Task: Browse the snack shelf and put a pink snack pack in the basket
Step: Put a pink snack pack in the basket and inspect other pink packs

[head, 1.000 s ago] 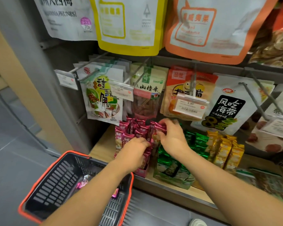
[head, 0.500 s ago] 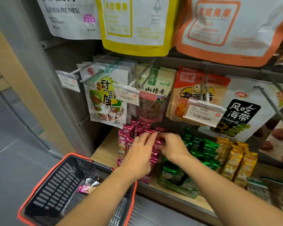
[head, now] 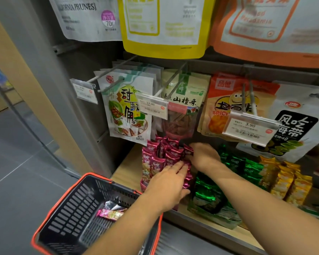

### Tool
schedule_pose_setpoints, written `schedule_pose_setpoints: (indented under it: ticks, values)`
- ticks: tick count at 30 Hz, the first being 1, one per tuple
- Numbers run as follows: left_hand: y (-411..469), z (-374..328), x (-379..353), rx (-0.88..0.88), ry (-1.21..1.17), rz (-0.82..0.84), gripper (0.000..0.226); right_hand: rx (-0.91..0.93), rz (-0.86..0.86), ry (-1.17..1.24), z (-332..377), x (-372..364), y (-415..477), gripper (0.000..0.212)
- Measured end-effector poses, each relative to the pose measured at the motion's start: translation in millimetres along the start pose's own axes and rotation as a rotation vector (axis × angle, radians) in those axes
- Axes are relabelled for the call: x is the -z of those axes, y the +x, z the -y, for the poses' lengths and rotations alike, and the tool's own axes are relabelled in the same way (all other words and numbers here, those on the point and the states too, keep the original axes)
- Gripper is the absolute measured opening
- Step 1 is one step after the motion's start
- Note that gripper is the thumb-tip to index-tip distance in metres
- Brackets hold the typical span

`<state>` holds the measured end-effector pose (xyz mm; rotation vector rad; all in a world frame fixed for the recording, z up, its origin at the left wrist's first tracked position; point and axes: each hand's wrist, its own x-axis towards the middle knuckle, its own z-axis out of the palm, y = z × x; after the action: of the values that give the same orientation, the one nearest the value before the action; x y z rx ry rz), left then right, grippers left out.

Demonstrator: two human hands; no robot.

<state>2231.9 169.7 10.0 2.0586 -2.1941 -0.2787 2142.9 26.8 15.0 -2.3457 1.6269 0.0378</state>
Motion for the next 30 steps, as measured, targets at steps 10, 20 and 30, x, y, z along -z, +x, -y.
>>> schedule_pose_setpoints:
  ticks: [10,20,30]
  values:
    - [-1.2,2.8,-2.5,0.038,-0.003,0.025,0.091,0.455,-0.498,0.077,1.8,51.7,-93.9,0.037]
    - [-26.9,-12.1,60.6,0.205,-0.289,-0.15,0.028,0.681,-0.543,0.268,-19.9,99.9,-223.1,0.043]
    - [-112.5,-53.1,129.0,-0.064,-1.219,-0.107,0.036,0.676,-0.518,0.602,-6.1,85.7,-244.3,0.039]
